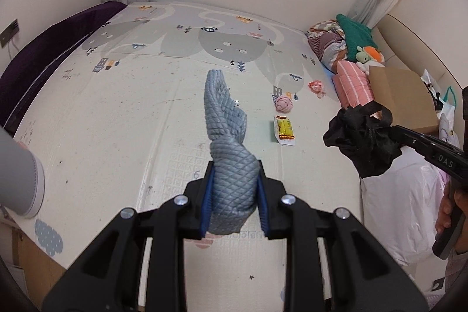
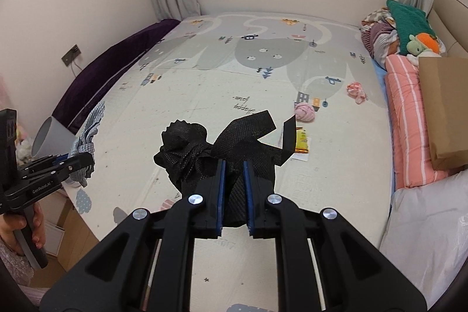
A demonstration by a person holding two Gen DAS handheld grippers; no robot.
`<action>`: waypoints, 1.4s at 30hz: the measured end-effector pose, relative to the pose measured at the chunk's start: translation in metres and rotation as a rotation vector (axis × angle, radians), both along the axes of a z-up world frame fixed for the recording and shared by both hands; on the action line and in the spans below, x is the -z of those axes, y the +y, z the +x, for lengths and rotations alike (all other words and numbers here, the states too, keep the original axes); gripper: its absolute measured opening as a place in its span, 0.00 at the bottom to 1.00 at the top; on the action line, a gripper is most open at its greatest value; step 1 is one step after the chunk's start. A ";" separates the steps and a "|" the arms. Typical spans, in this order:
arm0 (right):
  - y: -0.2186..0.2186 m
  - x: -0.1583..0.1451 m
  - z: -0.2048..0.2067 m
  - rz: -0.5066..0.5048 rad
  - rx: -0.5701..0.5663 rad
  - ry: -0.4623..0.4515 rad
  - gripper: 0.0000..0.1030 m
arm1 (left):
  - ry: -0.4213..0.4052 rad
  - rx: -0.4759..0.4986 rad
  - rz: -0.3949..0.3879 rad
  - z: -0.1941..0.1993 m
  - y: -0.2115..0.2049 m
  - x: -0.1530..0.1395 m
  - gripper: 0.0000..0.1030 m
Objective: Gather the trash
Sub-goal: 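Lift the grey sock and black cloth and carry both to the grey bin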
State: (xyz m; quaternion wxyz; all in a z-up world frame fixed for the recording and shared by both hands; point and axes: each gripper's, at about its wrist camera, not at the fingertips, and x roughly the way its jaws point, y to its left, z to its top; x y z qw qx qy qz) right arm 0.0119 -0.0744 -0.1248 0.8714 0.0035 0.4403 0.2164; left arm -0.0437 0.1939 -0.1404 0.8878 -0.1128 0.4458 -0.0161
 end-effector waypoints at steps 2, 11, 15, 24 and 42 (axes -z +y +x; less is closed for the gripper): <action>0.013 -0.003 -0.012 0.016 -0.041 -0.004 0.11 | -0.007 -0.048 -0.003 -0.024 0.011 -0.006 0.25; 0.112 -0.017 -0.059 0.038 -0.265 -0.021 0.10 | -0.023 -0.266 0.012 -0.131 0.081 -0.025 0.25; 0.173 -0.024 -0.079 0.032 -0.349 -0.034 0.10 | -0.037 -0.362 -0.016 -0.174 0.128 -0.029 0.25; 0.339 -0.040 -0.128 0.027 -0.466 -0.061 0.08 | -0.057 -0.461 0.002 -0.250 0.263 -0.047 0.25; 0.625 -0.090 -0.142 0.144 -0.768 -0.149 0.07 | -0.139 -0.658 0.098 -0.280 0.452 -0.092 0.25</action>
